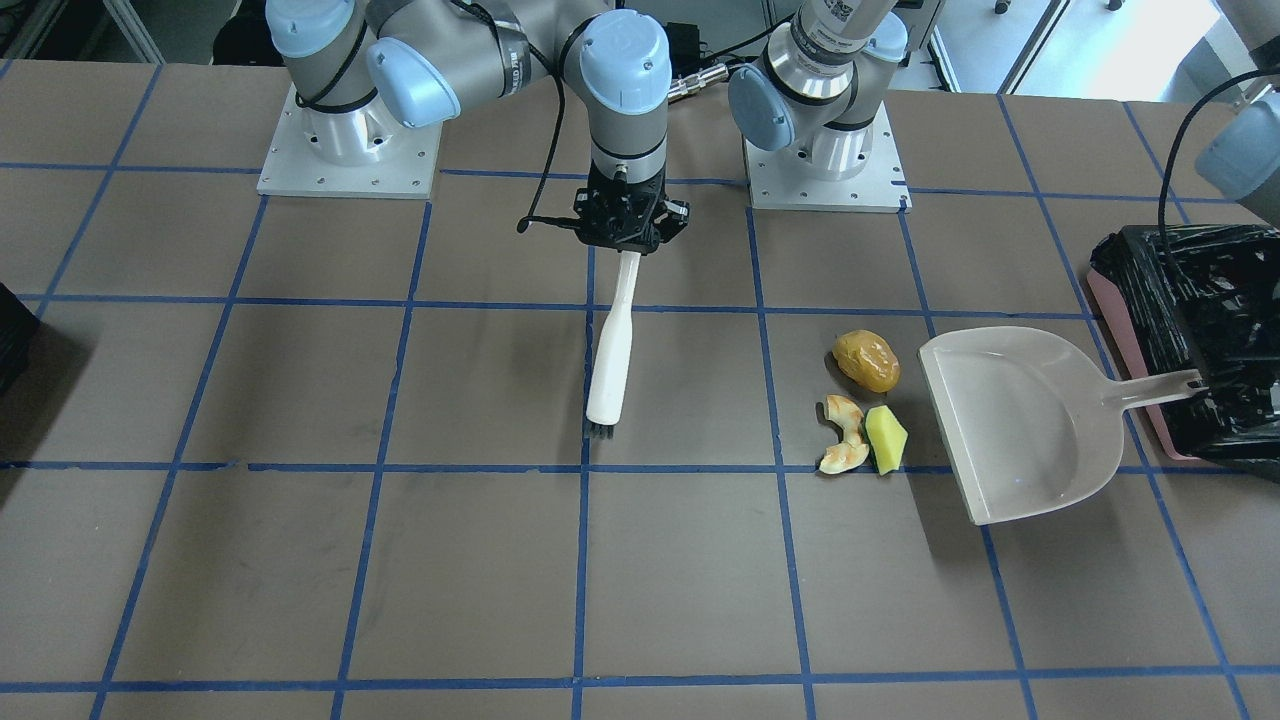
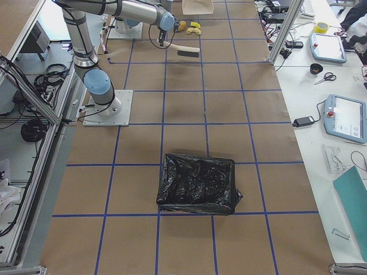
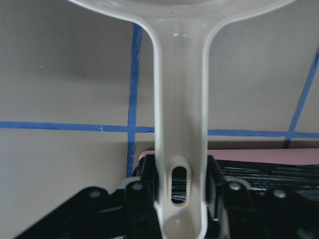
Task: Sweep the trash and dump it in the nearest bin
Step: 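Lower the dustpan beside the trash pile while the right brings the brush over, then sweep the sponge, peel and potato toward the dustpan with the right gripper's brush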
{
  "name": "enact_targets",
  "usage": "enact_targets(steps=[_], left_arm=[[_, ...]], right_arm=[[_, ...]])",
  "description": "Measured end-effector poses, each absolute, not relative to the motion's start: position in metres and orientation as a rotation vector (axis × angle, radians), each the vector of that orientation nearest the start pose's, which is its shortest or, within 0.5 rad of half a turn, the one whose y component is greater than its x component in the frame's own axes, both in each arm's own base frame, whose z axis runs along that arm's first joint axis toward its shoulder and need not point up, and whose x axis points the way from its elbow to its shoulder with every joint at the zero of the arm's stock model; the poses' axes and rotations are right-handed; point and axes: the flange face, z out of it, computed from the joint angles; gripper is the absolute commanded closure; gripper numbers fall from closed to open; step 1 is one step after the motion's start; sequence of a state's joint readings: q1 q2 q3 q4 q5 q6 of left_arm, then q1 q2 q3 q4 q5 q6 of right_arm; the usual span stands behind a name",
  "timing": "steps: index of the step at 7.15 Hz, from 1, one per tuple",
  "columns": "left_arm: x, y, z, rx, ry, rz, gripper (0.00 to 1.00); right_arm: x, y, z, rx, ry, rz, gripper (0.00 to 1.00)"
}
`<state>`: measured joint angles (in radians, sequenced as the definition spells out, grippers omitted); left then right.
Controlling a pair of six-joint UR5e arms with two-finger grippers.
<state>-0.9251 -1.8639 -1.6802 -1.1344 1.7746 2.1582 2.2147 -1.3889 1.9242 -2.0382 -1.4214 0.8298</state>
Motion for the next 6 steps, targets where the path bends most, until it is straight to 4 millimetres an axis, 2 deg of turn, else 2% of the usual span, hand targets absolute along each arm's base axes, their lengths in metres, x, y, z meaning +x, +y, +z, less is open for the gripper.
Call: enact_targets(steps=[2, 6], left_arm=[[0.266, -0.525, 0.290, 2.186, 2.119, 0.307, 1.00], [0.269, -0.522, 0.265, 2.218, 2.093, 0.360, 1.00]], right_arm=[[0.464, -0.302, 0.276, 0.367, 3.029, 0.263, 1.00], [0.550, -0.271, 0.275, 0.665, 2.998, 0.250, 1.00]])
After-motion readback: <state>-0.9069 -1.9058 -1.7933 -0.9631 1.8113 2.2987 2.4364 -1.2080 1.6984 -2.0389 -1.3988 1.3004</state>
